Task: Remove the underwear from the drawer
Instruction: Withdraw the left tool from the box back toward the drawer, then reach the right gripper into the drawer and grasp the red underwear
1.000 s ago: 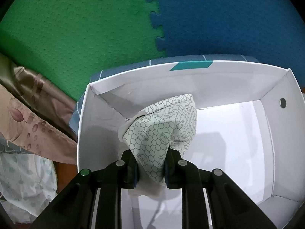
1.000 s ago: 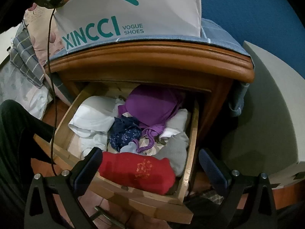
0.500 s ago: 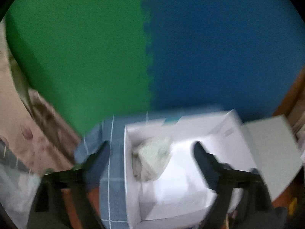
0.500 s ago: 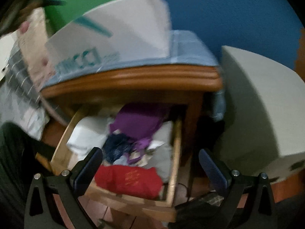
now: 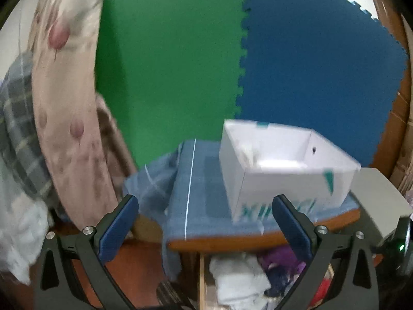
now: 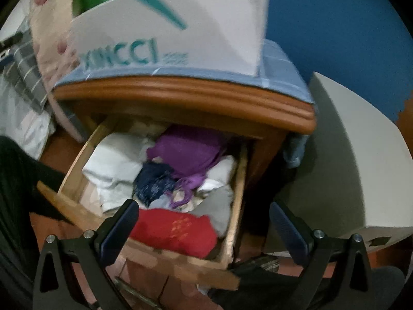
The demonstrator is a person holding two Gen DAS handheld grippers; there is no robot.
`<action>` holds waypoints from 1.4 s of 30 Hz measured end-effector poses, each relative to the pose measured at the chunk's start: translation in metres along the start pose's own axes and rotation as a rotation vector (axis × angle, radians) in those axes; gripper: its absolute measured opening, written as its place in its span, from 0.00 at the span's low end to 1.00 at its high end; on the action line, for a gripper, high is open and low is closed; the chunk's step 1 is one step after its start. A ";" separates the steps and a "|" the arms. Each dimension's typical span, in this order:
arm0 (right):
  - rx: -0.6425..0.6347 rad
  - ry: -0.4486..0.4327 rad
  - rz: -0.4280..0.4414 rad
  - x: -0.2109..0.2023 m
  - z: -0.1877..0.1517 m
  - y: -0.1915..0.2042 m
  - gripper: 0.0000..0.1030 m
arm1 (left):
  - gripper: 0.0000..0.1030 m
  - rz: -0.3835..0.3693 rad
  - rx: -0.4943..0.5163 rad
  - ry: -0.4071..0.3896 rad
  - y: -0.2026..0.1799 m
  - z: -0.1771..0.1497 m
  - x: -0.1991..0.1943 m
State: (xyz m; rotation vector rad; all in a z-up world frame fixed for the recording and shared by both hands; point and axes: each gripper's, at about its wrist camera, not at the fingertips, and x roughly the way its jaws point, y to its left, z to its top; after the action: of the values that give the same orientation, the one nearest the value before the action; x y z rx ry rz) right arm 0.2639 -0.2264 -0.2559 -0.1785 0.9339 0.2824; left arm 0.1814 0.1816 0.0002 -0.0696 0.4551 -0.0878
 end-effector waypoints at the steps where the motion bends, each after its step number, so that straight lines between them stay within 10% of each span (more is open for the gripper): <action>1: -0.019 0.012 0.000 0.001 -0.005 0.008 1.00 | 0.99 -0.004 -0.015 0.002 0.002 -0.013 0.001; 17: -0.099 0.034 -0.001 -0.006 0.000 0.037 1.00 | 0.99 -0.045 0.010 0.032 -0.003 -0.065 0.019; 28: 0.044 0.261 0.163 0.053 0.008 0.027 1.00 | 0.99 -0.030 0.000 0.071 -0.006 -0.068 0.024; 42: 0.275 0.587 0.159 0.149 -0.018 0.006 1.00 | 0.99 -0.032 0.032 0.106 -0.015 -0.070 0.034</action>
State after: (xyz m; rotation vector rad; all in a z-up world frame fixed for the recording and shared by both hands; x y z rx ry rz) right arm 0.3320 -0.2016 -0.3876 0.0753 1.5614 0.2481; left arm 0.1796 0.1601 -0.0763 -0.0404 0.5585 -0.1303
